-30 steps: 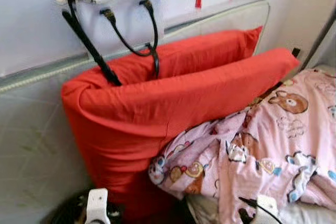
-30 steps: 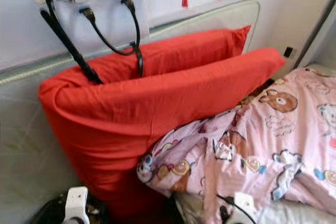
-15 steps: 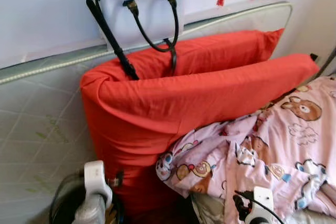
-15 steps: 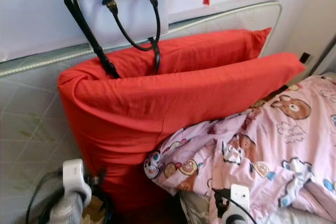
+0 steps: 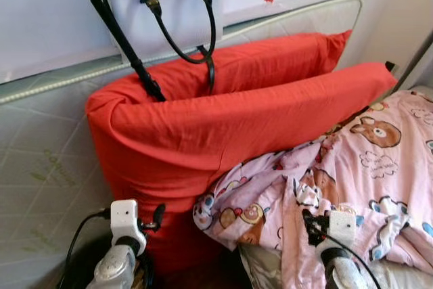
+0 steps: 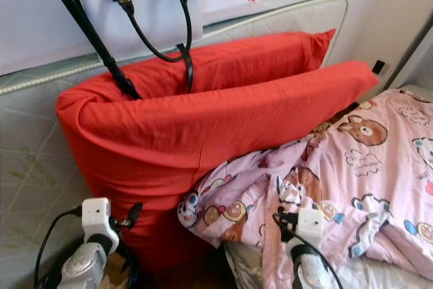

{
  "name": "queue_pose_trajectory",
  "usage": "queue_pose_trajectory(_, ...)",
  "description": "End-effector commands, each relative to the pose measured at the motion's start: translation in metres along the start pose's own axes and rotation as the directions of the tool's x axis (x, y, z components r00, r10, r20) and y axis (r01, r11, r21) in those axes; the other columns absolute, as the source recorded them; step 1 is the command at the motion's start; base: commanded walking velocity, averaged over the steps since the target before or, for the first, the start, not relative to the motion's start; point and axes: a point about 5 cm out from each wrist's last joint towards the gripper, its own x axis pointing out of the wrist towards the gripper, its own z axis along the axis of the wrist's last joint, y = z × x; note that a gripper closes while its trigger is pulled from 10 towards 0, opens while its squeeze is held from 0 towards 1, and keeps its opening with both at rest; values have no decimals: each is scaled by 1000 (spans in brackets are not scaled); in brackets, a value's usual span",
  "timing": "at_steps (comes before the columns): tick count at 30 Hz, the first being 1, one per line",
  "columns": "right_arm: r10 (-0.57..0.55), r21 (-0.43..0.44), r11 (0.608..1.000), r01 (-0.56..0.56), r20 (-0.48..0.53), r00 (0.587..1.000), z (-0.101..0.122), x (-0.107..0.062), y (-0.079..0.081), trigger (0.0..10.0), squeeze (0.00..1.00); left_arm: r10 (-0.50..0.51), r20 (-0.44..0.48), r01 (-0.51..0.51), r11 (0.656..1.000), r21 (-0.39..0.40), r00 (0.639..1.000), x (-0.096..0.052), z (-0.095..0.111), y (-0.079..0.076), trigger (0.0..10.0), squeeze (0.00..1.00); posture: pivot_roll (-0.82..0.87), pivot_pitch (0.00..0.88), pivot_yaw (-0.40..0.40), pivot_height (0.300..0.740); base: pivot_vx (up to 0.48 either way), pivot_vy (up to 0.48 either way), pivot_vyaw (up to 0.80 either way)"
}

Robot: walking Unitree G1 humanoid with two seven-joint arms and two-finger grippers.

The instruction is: Clean up the room

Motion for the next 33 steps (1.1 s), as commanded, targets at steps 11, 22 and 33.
queue_pose_trajectory(11,23,-10,1000,-24,-85,996,-26,-17,8,10000,0,42,17,-42,999,7,999,-6,-4,0,10000,0,-91,0,-32,698,0,0,0)
queue_pose_trajectory(22,35,-36,999,-39,-124,992,-25,-12,13,10000,0,72,20,-72,997,0,997,-8,-3,6,10000,0,-64,0,-40,678,0,0,0)
queue_pose_trajectory(33,66,-20,997,-69,-121,990,-22,-8,20,10000,0,65,12,-65,998,-1,998,-11,-6,5,10000,0,-59,0,-28,673,0,0,0)
